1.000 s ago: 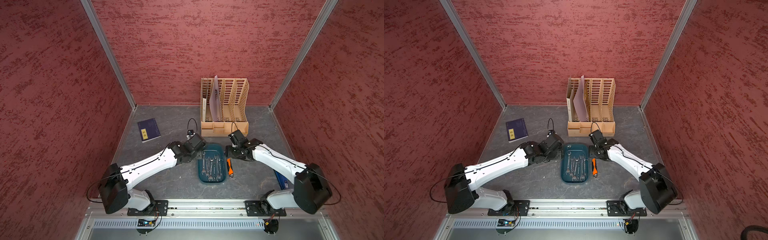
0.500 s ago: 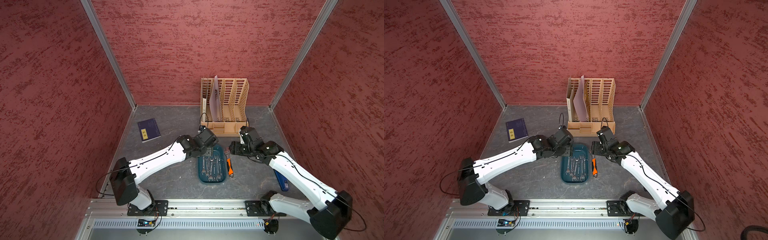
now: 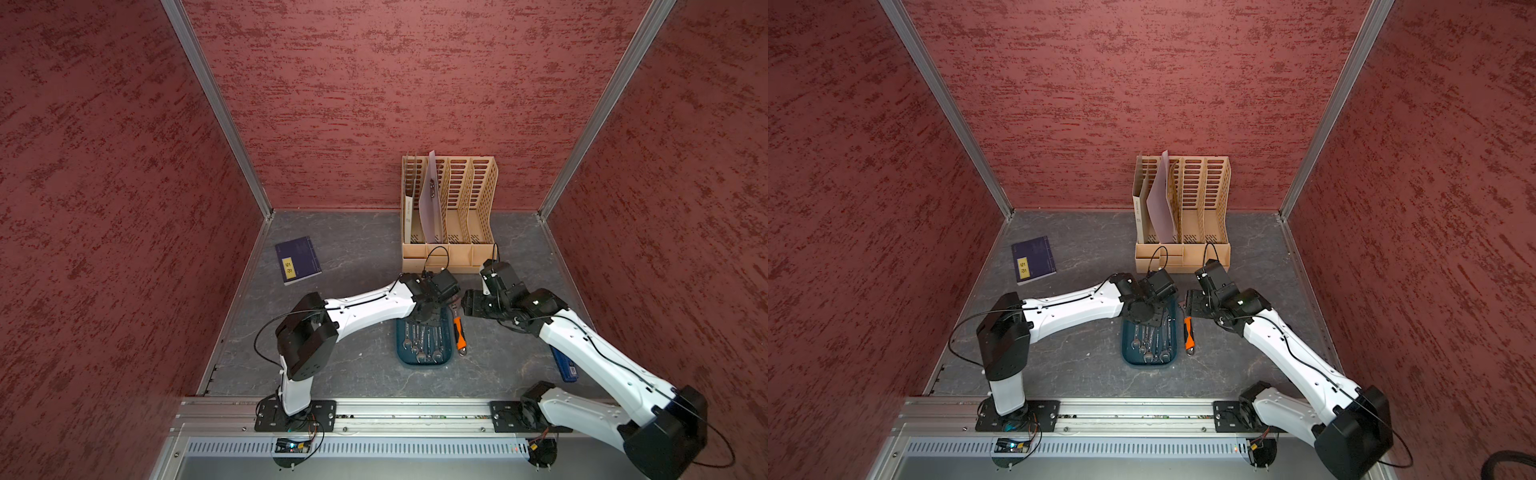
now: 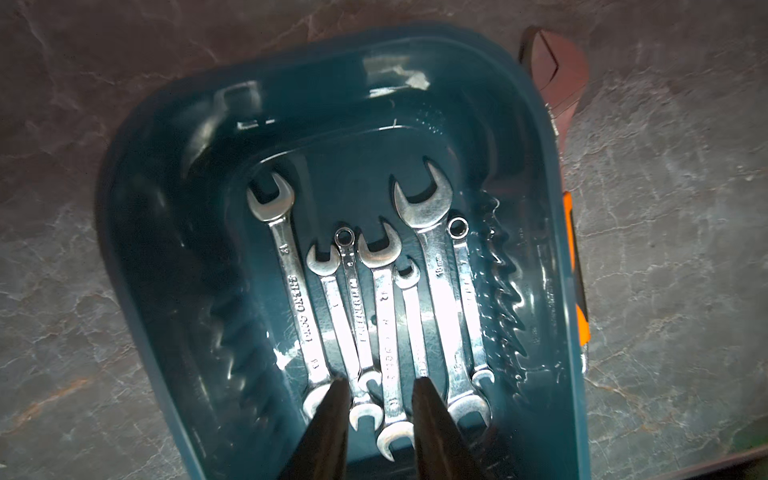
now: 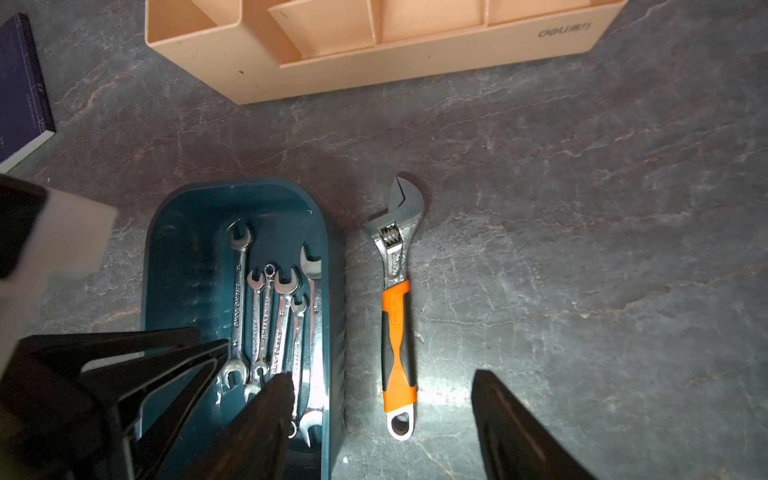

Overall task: Take out the wrench from the storage box
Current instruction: Pick up the wrench from the storage box.

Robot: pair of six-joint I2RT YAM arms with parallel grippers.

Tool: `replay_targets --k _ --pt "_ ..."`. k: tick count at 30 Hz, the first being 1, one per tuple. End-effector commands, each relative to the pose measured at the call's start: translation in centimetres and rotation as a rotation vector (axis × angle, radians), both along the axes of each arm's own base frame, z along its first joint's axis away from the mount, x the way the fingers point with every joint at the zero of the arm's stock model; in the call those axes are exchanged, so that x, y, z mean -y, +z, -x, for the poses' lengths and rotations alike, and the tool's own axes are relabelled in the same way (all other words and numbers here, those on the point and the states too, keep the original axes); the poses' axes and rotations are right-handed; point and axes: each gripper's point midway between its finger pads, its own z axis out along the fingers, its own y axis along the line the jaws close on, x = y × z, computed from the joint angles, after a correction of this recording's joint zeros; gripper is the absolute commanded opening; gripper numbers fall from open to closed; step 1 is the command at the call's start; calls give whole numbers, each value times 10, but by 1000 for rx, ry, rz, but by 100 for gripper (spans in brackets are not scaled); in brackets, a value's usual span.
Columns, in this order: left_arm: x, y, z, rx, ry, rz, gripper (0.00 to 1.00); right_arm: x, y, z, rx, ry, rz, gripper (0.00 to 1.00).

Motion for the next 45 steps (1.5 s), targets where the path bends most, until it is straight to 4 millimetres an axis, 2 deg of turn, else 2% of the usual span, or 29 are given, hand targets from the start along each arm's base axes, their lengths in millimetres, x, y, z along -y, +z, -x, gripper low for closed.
replay_targets --k 1,8,21,37,45 --pt "4 -7 1 -35 -4 -12 28 8 -2 -3 20 -22 25 73" --pt "7 -28 1 -77 -6 -29 25 10 -5 -2 18 -26 36 73" --pt "9 -53 4 -123 -9 -49 21 17 -9 -1 12 -40 56 74" --pt "33 -54 11 -131 -47 -9 20 21 -15 0 -1 -49 66 75" --pt "25 -72 12 -161 -15 -56 20 24 -16 0 -2 -52 70 75"
